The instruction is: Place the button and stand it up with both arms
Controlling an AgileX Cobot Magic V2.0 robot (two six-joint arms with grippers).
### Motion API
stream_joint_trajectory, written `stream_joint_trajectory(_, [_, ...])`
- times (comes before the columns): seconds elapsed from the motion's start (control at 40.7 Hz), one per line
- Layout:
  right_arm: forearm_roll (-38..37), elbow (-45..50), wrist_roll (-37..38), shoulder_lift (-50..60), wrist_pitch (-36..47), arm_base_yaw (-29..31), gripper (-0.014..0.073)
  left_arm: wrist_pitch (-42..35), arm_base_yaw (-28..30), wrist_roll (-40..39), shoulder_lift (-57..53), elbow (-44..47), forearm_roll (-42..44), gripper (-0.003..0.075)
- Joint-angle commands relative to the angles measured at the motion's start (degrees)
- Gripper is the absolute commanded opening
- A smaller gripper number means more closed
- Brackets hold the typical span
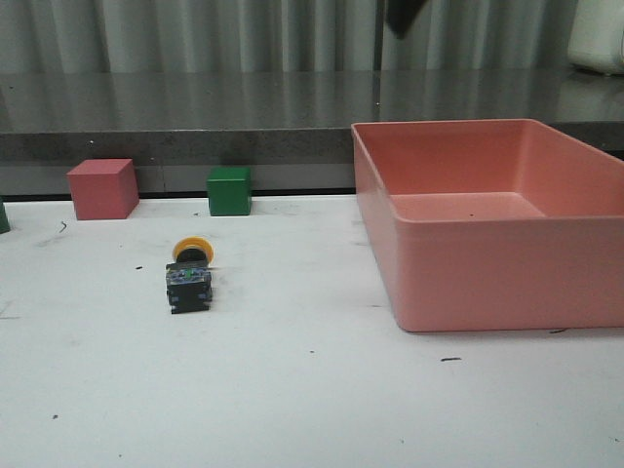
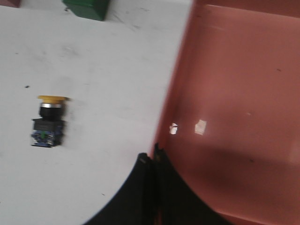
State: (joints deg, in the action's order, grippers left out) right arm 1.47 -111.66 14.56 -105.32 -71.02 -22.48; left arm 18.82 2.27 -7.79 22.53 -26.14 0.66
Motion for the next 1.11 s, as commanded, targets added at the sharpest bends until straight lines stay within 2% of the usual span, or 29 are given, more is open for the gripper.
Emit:
stream_joint_trajectory(0.0, [-0.7, 5.7, -2.9, 8.7, -5.2, 4.6, -0.0062, -4.2, 0.1, -0.4, 0.7, -2.0, -0.1, 0.0691])
stream_joint_trajectory(0.147, [-0.7, 21.6, -3.6, 19.0, 0.1, 12.9, -0.0062, -4.2, 0.1, -0.4, 0.7, -2.0, -0.1, 0.0691])
stream_joint_trajectory(0.27, [-0.6, 35.7, -3.6, 28.7, 8.2, 17.8, -0.0062, -4.2, 0.1, -0.4, 0.7, -2.0, -0.1, 0.0691])
stream_joint_trajectory(0.516, [-3.8, 63.8, -3.6, 50.9, 28.8, 19.0, -0.0062, -4.2, 0.1, -0.4, 0.7, -2.0, -0.1, 0.0691])
stream_joint_trajectory(0.615, [-4.5, 72.8, -3.6, 60.7, 34.4, 19.0, -0.0062, -4.2, 0.1, -0.4, 0.7, -2.0, -0.1, 0.0691])
stream_joint_trajectory(0.811, [-4.9, 84.3, -3.6, 81.7, 40.5, 19.0, -0.0062, -4.2, 0.1, -0.4, 0.7, -2.0, -0.2, 0.0691])
stream_joint_trajectory(1.008, [-4.9, 88.6, -3.6, 104.2, 40.5, 19.0, -0.0062, -4.9, 0.1, -0.4, 0.7, -2.0, -1.1, 0.0691])
stream_joint_trajectory(1.082, [-5.0, 88.7, -3.6, 106.9, 40.5, 19.0, -0.0062, -5.2, 0.1, -0.4, 1.1, -2.0, -2.0, 0.0691])
